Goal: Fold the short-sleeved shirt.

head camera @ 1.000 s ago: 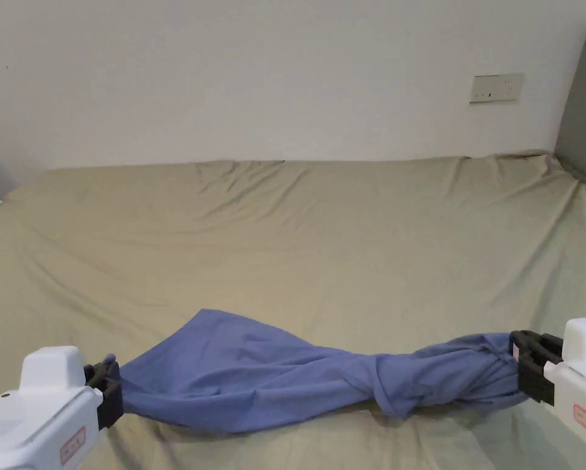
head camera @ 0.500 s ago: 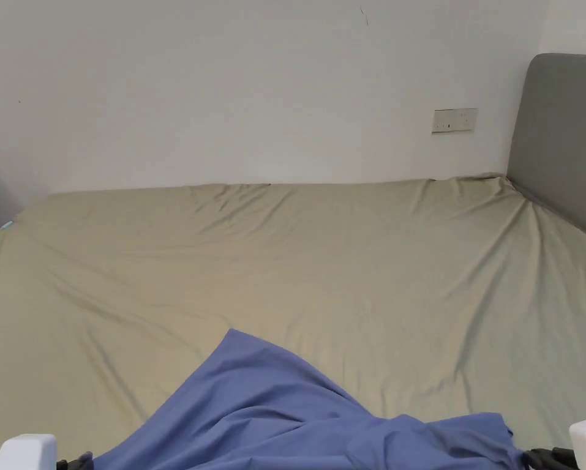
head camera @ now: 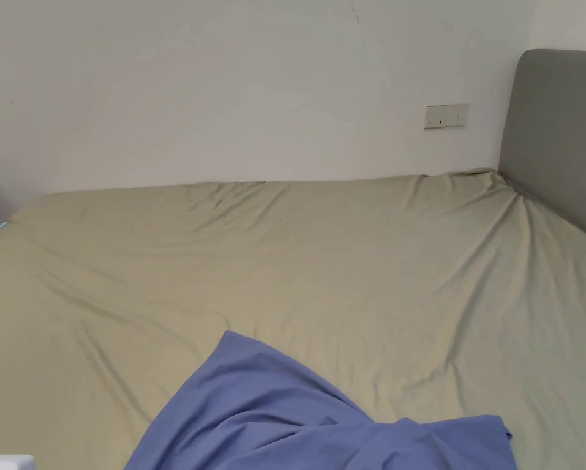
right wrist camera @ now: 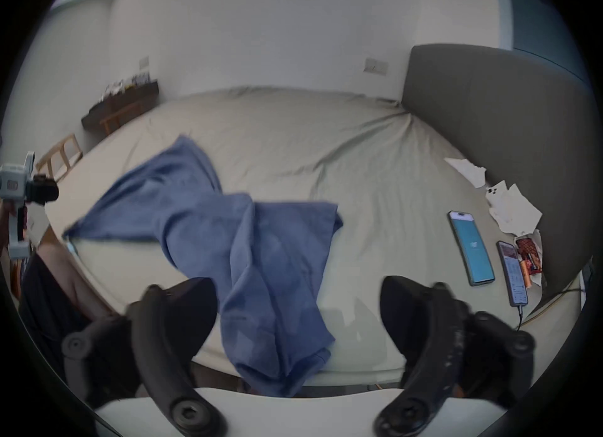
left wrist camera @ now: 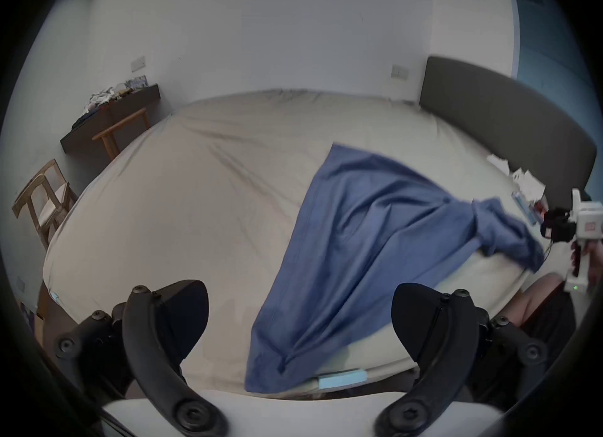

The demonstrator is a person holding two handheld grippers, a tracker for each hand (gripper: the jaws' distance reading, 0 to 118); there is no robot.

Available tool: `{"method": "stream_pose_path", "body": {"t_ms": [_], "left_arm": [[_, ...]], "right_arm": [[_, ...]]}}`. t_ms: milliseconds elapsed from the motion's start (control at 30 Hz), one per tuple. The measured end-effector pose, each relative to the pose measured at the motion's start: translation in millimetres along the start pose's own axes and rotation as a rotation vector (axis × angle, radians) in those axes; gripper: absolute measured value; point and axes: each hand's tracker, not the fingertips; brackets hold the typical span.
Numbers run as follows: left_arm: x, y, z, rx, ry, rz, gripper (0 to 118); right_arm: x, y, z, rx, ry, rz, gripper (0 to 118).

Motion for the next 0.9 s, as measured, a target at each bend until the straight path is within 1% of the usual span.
{"method": "stream_pose_path", "body": {"t_ms": [67, 167, 200, 233, 267, 300, 333, 367, 400, 433, 500, 600, 633, 700, 733, 767, 800, 833, 867, 900], "left_arm": [[7, -5, 22, 0.073, -0.002, 0.048, 113], [18, -23, 50, 0.175, 0.005, 0.161, 110], [23, -31, 56, 0.198, 0.009, 0.191, 108], [29, -40, 59, 0.207, 0.027, 0.222, 94], [35, -50, 58, 0.192, 0.061, 0.245, 68], [39, -59, 56, 0.175, 0.068, 0.243, 16], [43, -67, 54, 0.145, 0.025, 0.212, 1], [48, -74, 50, 0.101, -0.001, 0.167, 0], [52, -80, 46, 0.076, 0.007, 0.134, 0], [52, -84, 43, 0.051, 0.01, 0.105, 0], [48, -92, 38, 0.025, 0.043, 0.086, 0], [28, -92, 29, -0.025, 0.11, 0.146, 0], [19, -90, 24, -0.027, 0.143, 0.142, 0], [-1, -84, 12, -0.062, 0.16, 0.124, 0], [-14, -83, 3, -0.112, 0.155, 0.136, 10], [-24, -82, -6, -0.118, 0.145, 0.179, 36], [-31, -82, -16, -0.135, 0.136, 0.209, 86], [-36, -79, -22, -0.181, 0.129, 0.228, 118], [-39, -76, -30, -0.146, 0.122, 0.23, 117], [-37, -75, -39, -0.156, 0.127, 0.226, 108]], "right_arm": [[-10, -1, 26, 0.112, -0.005, -0.029, 106], [-30, -12, 54, 0.21, 0.012, -0.026, 105], [-38, -16, 60, 0.233, 0.045, -0.016, 105], [-46, -21, 64, 0.239, 0.064, -0.005, 100], [-54, -25, 66, 0.231, 0.048, 0.003, 83], [-61, -30, 66, 0.224, 0.014, -0.001, 43], [-64, -34, 66, 0.221, 0.033, 0.013, 6], [-66, -37, 64, 0.19, 0.106, 0.032, 2], [-69, -39, 62, 0.168, 0.134, 0.039, 1], [-73, -42, 59, 0.159, 0.116, 0.055, 1], [-82, -43, 50, 0.137, 0.132, 0.089, 1], [-84, -38, 45, 0.134, 0.135, 0.094, 1], [-84, -34, 43, 0.131, 0.154, 0.086, 1], [-84, -29, 39, 0.132, 0.193, 0.051, 1], [-88, -25, 39, 0.128, 0.205, 0.055, 1], [-91, -24, 37, 0.127, 0.204, 0.067, 1], [-95, -23, 35, 0.126, 0.205, 0.083, 1], [-98, -21, 32, 0.122, 0.217, 0.093, 1], [-101, -21, 30, 0.116, 0.238, 0.09, 1], [-103, -20, 27, 0.113, 0.252, 0.079, 1]]}}
